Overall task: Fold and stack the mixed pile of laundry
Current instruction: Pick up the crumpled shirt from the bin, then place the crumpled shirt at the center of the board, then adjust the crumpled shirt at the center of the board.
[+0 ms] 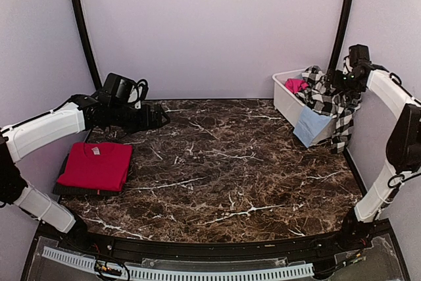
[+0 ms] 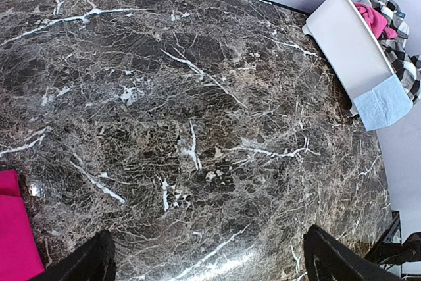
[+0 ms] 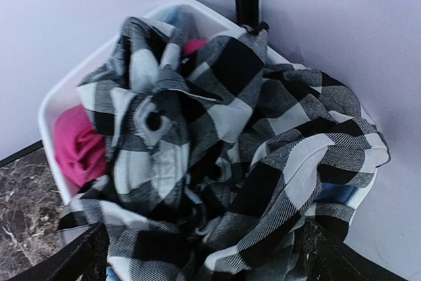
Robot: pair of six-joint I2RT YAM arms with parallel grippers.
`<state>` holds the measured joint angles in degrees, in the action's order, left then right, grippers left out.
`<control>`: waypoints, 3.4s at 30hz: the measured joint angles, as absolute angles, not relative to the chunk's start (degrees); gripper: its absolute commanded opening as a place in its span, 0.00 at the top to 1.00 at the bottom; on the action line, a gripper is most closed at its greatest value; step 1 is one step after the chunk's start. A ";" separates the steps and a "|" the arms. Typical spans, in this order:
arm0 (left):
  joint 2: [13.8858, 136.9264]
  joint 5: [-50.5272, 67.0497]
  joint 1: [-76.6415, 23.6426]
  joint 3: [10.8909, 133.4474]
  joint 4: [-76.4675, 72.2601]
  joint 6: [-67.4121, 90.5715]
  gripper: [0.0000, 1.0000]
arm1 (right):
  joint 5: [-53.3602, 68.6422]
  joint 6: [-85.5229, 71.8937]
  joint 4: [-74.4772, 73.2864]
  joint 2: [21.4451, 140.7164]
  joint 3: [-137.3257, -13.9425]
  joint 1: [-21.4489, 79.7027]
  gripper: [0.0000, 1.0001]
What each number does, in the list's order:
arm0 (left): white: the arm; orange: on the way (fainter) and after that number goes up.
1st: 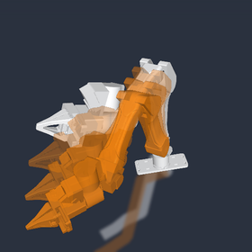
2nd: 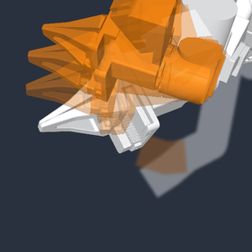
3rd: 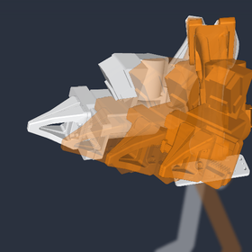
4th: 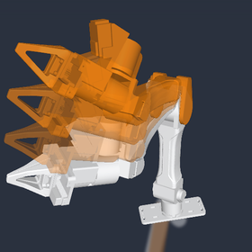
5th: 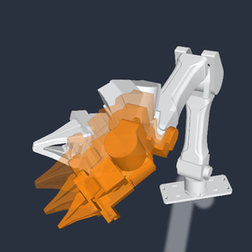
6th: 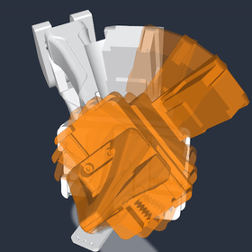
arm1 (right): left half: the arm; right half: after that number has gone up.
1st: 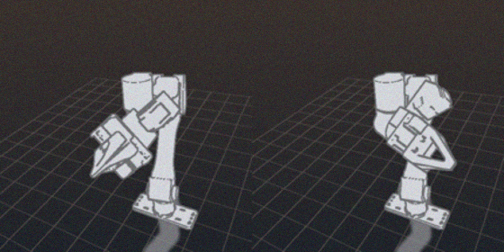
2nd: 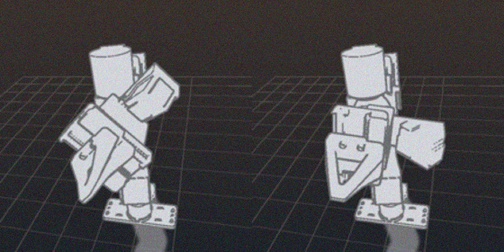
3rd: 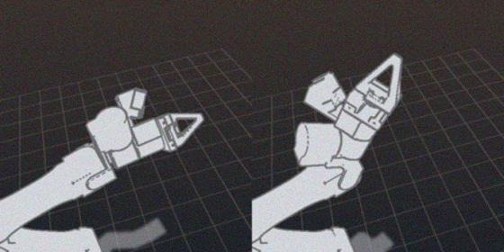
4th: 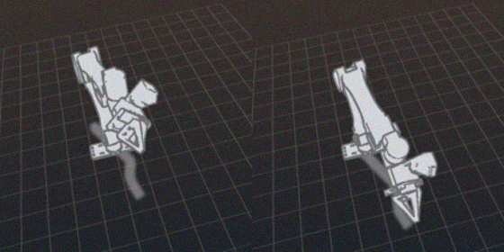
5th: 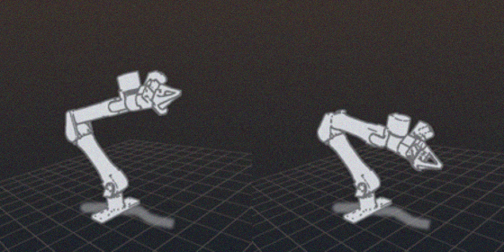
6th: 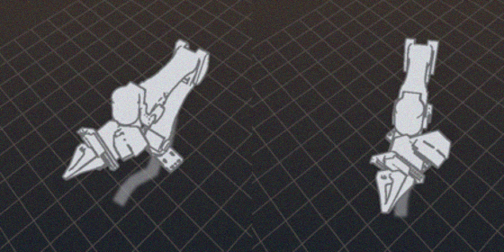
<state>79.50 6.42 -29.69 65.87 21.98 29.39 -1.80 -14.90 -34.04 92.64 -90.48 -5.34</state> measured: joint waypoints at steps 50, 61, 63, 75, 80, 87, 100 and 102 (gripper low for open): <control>78.72 6.13 -29.12 65.41 21.45 30.09 0.01 | 20.95 -15.81 -39.97 94.11 -134.13 13.13 1.00; 72.71 4.58 -23.49 65.12 21.37 33.32 0.01 | 31.29 -22.55 -28.29 93.41 -120.64 27.31 0.70; 71.22 4.67 -23.05 64.58 20.93 33.32 0.01 | 31.03 -22.28 -26.37 93.10 -112.81 26.92 0.25; 71.94 12.10 -22.98 60.84 18.83 30.26 0.01 | 18.76 -15.68 -32.86 91.39 -82.54 25.41 0.05; 74.50 14.83 -23.46 59.37 17.43 29.67 0.01 | 17.78 -13.19 -32.12 89.01 -81.36 30.61 0.08; 81.87 16.51 -29.71 59.16 15.79 28.58 0.06 | 17.93 -13.04 -31.73 92.53 -73.21 41.54 0.08; 111.90 16.56 -32.36 79.64 13.34 27.88 0.13 | 19.77 -21.34 -25.61 92.58 -60.84 48.93 0.05; 114.61 16.19 -32.38 82.06 13.45 27.94 0.14 | 19.44 -22.63 -24.84 92.58 -60.90 50.92 0.05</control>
